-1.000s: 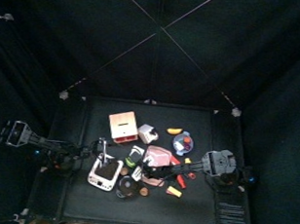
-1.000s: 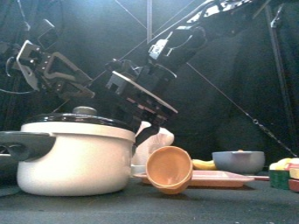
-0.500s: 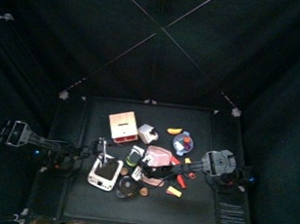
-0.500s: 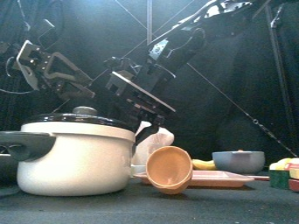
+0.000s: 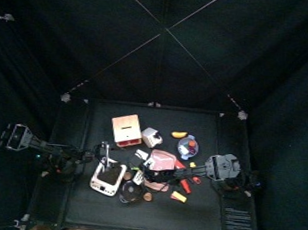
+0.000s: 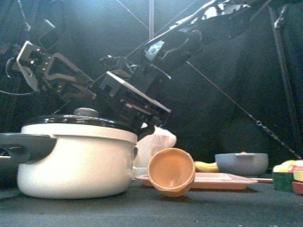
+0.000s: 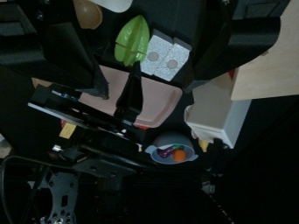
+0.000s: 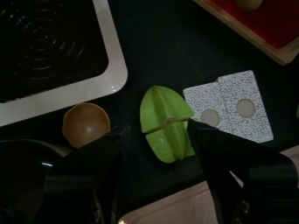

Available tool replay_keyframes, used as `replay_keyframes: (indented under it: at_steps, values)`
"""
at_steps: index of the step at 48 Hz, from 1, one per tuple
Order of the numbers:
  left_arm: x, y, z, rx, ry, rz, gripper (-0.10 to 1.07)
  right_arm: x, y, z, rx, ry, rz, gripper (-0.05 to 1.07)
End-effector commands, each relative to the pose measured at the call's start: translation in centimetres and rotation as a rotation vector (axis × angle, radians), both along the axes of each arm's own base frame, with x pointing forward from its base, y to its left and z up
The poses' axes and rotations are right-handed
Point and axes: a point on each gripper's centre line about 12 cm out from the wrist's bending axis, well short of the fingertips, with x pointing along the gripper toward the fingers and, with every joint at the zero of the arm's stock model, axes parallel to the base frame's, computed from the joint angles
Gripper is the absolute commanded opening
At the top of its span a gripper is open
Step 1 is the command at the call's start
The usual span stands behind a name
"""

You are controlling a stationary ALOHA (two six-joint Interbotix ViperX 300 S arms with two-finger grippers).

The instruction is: Grab starfruit

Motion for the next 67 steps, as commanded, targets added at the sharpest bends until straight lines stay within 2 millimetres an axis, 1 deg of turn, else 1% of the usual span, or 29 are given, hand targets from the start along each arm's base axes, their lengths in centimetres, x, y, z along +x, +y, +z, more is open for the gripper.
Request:
replay_keyframes:
  at_steps: [1,11,25,33,41,46,53,57,62,67]
  values:
    - [0.2,0.0,0.4,0.003,-0.013,-0.001,1.00,0.6,-0.1,1.6,0.004,-0.035,0.010,0.89]
    - [0.2,0.0,0.4,0.003,-0.013,-0.001,1.00,0.4,-0.5,0.6,0.027,0.004,-0.003,0.89]
    - [0.2,0.0,0.4,0.003,-0.013,-0.001,1.00,0.2,-1.0,0.1,0.025,0.016,-0.013,0.88]
    - [0.2,0.0,0.4,0.003,-0.013,-0.001,1.00,0.2,-1.0,0.2,0.022,0.014,-0.011,0.85]
    - [0.2,0.0,0.4,0.002,-0.013,0.001,1.00,0.1,-0.9,1.0,0.016,0.006,-0.014,0.79]
    - [0.2,0.0,0.4,0.001,-0.014,0.000,1.00,0.1,-0.9,1.0,0.012,0.009,-0.012,0.78]
    - [0.2,0.0,0.4,0.003,-0.013,-0.001,1.00,0.2,-0.9,1.5,-0.024,0.006,0.023,0.80]
    - [0.2,0.0,0.4,0.003,-0.013,-0.001,1.00,0.3,-0.6,1.7,-0.037,0.013,0.048,0.85]
    - [0.2,0.0,0.3,0.003,-0.012,-0.001,1.00,0.1,-0.5,1.7,-0.034,0.028,0.039,0.93]
    - [0.2,0.0,0.4,0.003,-0.013,-0.001,1.00,0.0,-0.7,1.7,-0.039,0.037,0.028,0.96]
